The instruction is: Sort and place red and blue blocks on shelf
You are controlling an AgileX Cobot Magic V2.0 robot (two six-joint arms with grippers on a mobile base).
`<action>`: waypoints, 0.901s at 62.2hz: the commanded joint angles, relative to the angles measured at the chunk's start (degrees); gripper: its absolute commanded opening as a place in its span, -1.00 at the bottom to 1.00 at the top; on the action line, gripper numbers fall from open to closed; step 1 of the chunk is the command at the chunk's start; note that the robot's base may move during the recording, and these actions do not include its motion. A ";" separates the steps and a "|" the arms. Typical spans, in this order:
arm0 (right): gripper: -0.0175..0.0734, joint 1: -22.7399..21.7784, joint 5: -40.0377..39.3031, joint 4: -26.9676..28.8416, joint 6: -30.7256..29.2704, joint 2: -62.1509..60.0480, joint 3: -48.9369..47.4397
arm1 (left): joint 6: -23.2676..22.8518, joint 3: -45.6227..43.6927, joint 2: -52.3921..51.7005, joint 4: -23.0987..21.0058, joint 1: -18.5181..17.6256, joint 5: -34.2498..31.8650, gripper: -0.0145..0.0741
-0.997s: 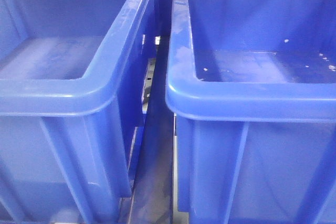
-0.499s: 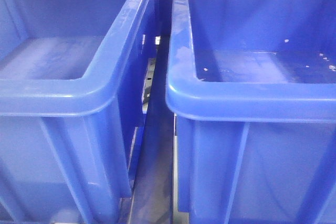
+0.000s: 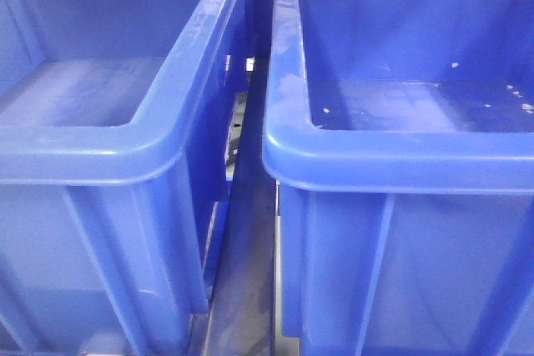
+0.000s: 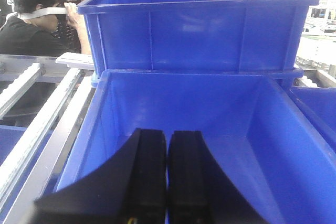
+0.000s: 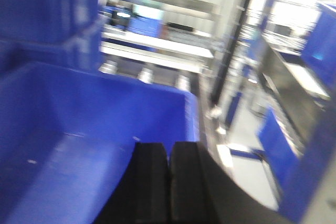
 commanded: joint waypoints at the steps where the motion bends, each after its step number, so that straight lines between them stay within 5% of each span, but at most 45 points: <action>1: -0.50 -3.86 -5.59 4.28 -0.35 -1.28 1.66 | -0.19 -2.01 0.59 -0.50 0.16 -4.63 -0.39; 8: -0.50 -7.08 -7.45 18.01 -0.35 -3.67 7.13 | -0.19 -2.01 0.59 -0.50 0.16 -4.63 -0.39; 11: -0.50 -7.30 -7.46 19.54 -0.35 -4.75 9.25 | -0.19 -2.01 0.59 -0.50 0.16 -4.63 -0.39; 27: -0.50 -6.29 -8.93 12.71 -0.41 -8.43 15.95 | -0.19 -2.01 0.59 -0.50 0.16 -4.63 -0.39; 44: -0.50 -2.97 -30.18 8.30 -0.41 -8.43 25.59 | -0.19 -2.01 0.80 -0.50 0.16 -4.63 -0.39; 56: -0.50 -1.45 -32.57 7.85 -0.35 -8.43 30.22 | -0.19 -2.01 0.80 -0.50 0.16 -4.63 -0.39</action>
